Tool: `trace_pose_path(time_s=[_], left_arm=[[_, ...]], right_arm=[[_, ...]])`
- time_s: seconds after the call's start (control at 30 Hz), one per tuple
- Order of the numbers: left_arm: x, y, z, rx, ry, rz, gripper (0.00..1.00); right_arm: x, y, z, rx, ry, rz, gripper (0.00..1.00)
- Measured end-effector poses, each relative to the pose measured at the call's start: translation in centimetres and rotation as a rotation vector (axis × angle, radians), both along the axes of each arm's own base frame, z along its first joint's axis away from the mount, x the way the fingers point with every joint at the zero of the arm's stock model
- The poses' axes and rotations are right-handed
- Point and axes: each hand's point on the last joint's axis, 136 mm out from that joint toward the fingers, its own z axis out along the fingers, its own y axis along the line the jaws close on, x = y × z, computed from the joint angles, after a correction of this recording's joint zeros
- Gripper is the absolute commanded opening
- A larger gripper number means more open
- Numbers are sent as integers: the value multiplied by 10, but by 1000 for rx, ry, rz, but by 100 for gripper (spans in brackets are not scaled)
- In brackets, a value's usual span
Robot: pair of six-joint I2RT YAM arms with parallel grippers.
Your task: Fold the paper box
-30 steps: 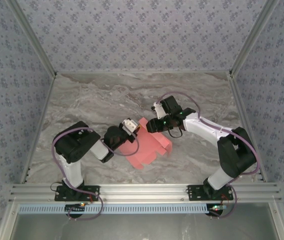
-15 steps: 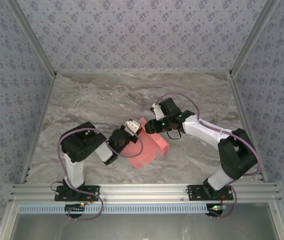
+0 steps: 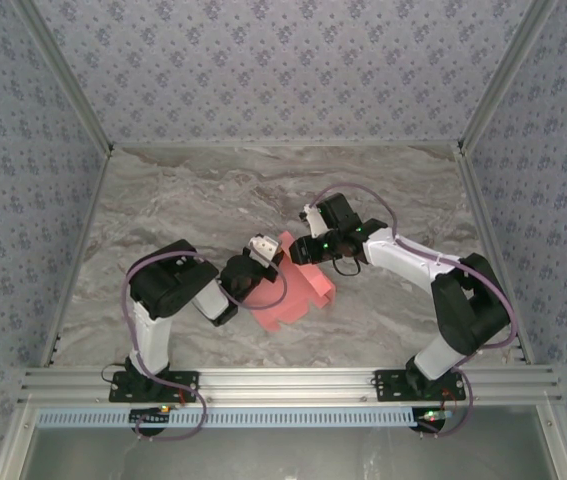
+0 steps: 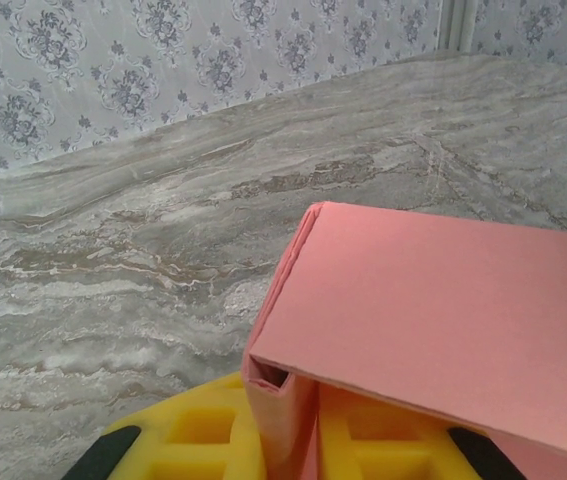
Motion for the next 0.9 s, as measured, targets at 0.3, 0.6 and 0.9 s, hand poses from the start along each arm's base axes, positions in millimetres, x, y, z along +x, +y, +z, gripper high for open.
trace_pose_path(time_s=[0.3, 0.6, 0.9], left_arm=[[9, -4, 0, -38, 6, 19, 14], [10, -2, 0, -47, 7, 27, 1], [0, 7, 0, -37, 30, 38, 21]], right_arm=[[5, 2, 0, 49, 30, -12, 44], [13, -5, 3, 72, 8, -15, 48], [9, -14, 24, 128, -104, 48, 58]])
